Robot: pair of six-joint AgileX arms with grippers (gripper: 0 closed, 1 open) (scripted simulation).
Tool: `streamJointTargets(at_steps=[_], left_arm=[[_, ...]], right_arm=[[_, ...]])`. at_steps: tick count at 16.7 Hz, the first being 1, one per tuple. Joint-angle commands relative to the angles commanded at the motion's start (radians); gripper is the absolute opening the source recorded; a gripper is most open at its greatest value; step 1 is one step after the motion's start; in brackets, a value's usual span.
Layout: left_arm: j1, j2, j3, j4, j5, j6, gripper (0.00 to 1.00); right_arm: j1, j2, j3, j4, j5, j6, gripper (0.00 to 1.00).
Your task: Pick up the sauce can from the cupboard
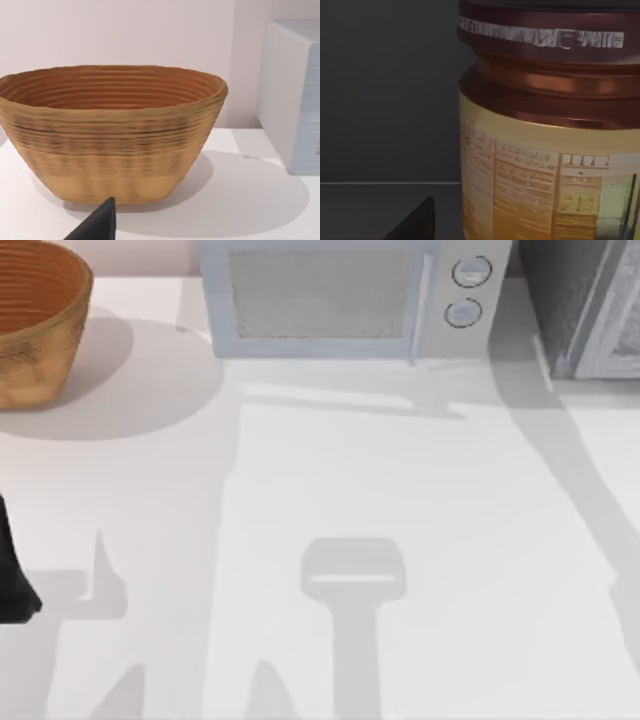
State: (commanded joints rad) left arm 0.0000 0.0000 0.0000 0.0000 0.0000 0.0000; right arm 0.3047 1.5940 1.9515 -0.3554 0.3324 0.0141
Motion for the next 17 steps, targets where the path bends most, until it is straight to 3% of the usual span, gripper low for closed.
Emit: streamJointTargets(at_steps=[9,14,17], left_arm=[[0.000,0.000,0.000,0.000,0.000,0.000,1.00],[0.000,0.000,0.000,0.000,0.000,0.000,1.00],[0.000,0.000,0.000,0.000,0.000,0.000,1.00]], right_arm=[[-0.046,0.223,0.265,-0.039,-0.044,-0.001,1.00],[-0.049,0.234,0.278,-0.041,-0.046,-0.001,1.00],[-0.049,0.234,0.278,-0.041,-0.046,-0.001,0.77]])
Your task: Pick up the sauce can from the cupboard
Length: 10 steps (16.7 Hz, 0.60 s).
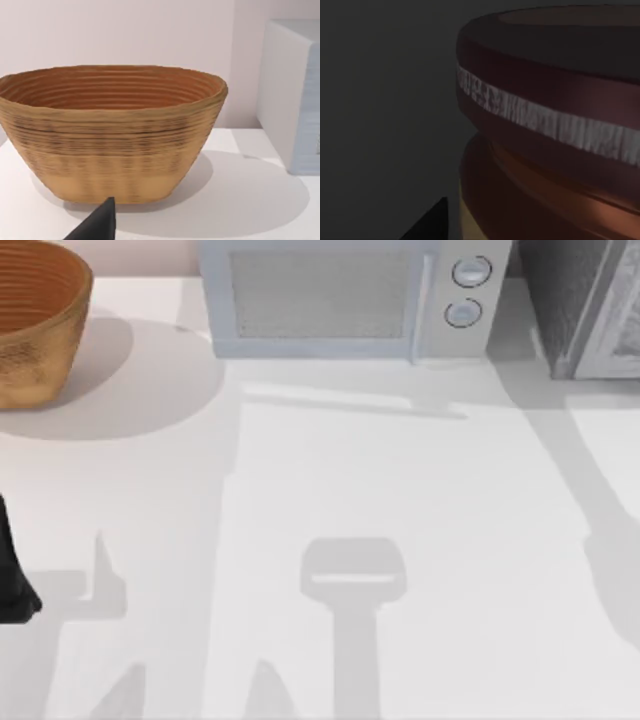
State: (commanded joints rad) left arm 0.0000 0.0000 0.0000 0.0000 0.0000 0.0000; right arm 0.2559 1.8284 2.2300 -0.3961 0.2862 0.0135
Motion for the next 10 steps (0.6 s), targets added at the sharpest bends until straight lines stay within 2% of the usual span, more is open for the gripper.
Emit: streamJointTargets(at_steps=[10], left_arm=[[0.000,0.000,0.000,0.000,0.000,0.000,1.00]], right_arm=[[0.000,0.000,0.000,0.000,0.000,0.000,0.02]])
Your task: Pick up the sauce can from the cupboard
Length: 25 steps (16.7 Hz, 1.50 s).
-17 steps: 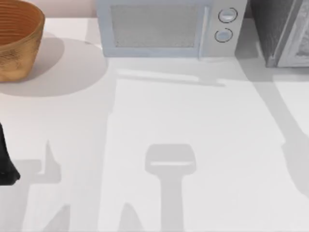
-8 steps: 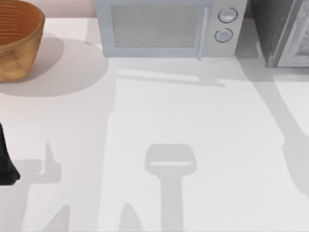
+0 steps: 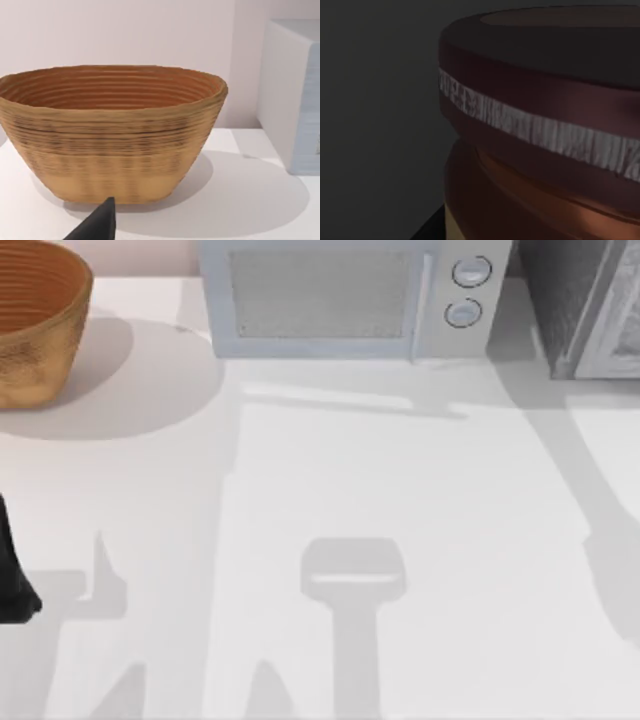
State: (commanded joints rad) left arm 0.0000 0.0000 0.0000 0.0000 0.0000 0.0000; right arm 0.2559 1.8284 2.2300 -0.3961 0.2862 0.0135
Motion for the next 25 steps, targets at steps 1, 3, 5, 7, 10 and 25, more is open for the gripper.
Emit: streamJointTargets(at_steps=[1,3,5,7,10,25], left_arm=[[0.000,0.000,0.000,0.000,0.000,0.000,1.00],[0.000,0.000,0.000,0.000,0.000,0.000,1.00],[0.000,0.000,0.000,0.000,0.000,0.000,1.00],[0.000,0.000,0.000,0.000,0.000,0.000,1.00],[0.000,0.000,0.000,0.000,0.000,0.000,1.00],[0.000,0.000,0.000,0.000,0.000,0.000,1.00]], right_arm=[[0.000,0.000,0.000,0.000,0.000,0.000,0.00],[0.000,0.000,0.000,0.000,0.000,0.000,0.00],[0.000,0.000,0.000,0.000,0.000,0.000,0.00],[0.000,0.000,0.000,0.000,0.000,0.000,0.00],[0.004,-0.003,-0.001,-0.003,0.001,0.002,0.00],[0.251,-0.419,-0.106,-0.316,0.242,0.001,0.00]])
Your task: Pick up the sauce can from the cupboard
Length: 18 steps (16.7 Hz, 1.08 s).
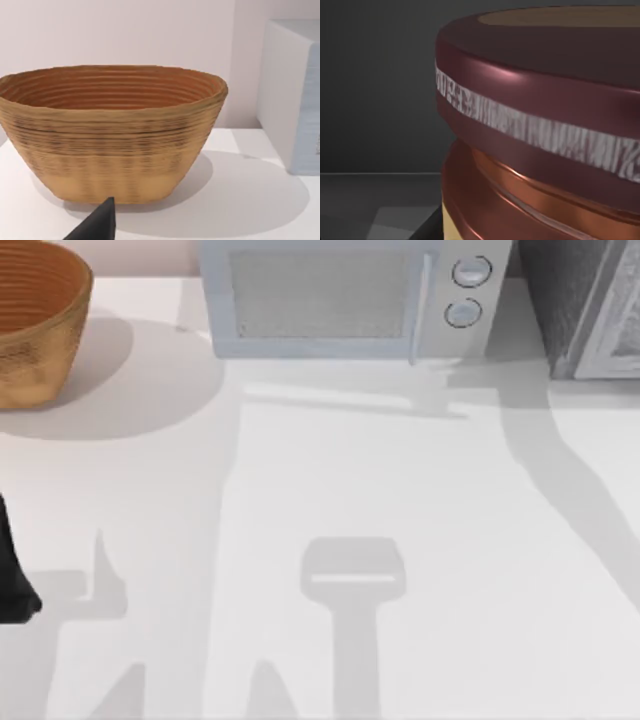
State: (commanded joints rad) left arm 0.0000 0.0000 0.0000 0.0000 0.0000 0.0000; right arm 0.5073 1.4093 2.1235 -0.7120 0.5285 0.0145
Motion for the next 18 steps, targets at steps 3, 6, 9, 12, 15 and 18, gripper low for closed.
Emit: streamJointTargets(at_steps=[3,6,9,12,15,18], left_arm=[[0.000,0.000,0.000,0.000,0.000,0.000,1.00],[0.000,0.000,0.000,0.000,0.000,0.000,1.00],[0.000,0.000,0.000,0.000,0.000,0.000,1.00],[0.000,0.000,0.000,0.000,0.000,0.000,1.00],[0.000,0.000,0.000,0.000,0.000,0.000,1.00],[0.000,0.000,0.000,0.000,0.000,0.000,1.00]], right_arm=[[-0.004,-0.009,-0.005,0.006,-0.003,0.002,0.00],[-0.003,-0.100,-0.098,0.036,-0.010,0.002,0.00],[-0.016,-0.270,-0.286,0.087,-0.028,0.001,0.00],[-0.050,-0.479,-0.566,0.159,-0.064,-0.001,0.00],[-0.110,-0.700,-0.920,0.254,-0.126,-0.004,0.00],[-0.194,-0.917,-1.299,0.367,-0.211,-0.007,0.00]])
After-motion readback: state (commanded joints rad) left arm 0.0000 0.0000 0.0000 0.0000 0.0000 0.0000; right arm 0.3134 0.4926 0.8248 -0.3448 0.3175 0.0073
